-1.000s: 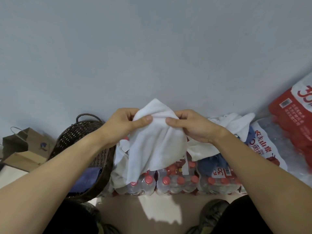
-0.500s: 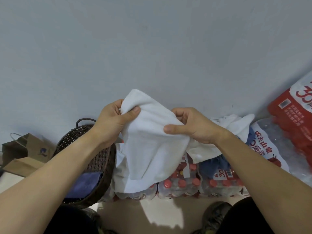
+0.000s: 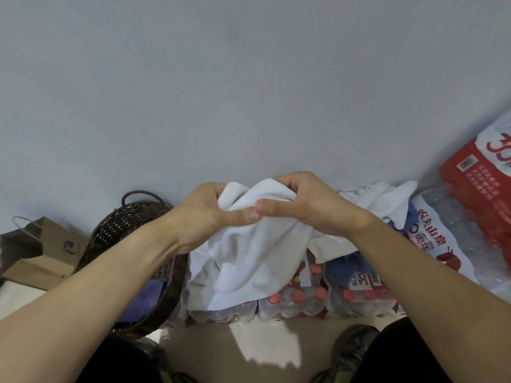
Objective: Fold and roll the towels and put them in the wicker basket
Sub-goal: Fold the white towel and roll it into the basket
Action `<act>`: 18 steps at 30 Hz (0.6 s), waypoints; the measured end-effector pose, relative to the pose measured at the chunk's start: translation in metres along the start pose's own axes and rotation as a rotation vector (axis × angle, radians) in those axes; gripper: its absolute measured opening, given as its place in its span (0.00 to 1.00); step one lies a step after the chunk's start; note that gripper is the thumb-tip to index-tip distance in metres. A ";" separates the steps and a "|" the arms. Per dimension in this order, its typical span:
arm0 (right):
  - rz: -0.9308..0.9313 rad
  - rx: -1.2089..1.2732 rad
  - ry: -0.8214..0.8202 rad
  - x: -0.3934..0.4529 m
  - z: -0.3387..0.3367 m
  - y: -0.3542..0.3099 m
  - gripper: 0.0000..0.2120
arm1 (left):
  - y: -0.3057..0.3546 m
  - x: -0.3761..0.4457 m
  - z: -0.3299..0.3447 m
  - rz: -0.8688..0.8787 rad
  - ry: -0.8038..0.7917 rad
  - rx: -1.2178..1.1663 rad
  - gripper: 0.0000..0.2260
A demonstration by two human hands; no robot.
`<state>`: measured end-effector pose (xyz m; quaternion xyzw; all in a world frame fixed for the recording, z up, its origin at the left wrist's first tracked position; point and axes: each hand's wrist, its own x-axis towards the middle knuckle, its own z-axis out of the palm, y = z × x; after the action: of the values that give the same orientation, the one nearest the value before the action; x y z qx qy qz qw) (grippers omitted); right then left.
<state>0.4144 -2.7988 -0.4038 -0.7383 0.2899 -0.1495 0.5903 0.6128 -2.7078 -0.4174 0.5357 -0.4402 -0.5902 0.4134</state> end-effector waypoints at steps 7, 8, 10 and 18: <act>0.310 -0.253 -0.431 -0.017 -0.025 0.007 0.06 | 0.011 -0.003 -0.013 0.057 0.048 -0.199 0.19; 0.332 -0.262 -0.445 -0.019 -0.030 0.006 0.05 | 0.012 -0.003 -0.013 0.053 0.037 -0.194 0.19; 0.350 -0.257 -0.447 -0.024 -0.044 0.003 0.04 | 0.014 -0.004 -0.012 0.051 0.040 -0.182 0.19; 0.200 0.143 -0.154 -0.041 -0.086 0.006 0.25 | 0.018 -0.006 -0.005 0.012 0.106 -0.058 0.22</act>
<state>0.3320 -2.8426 -0.3819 -0.6711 0.3048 -0.0530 0.6738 0.6183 -2.7072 -0.3987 0.5514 -0.4035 -0.5709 0.4551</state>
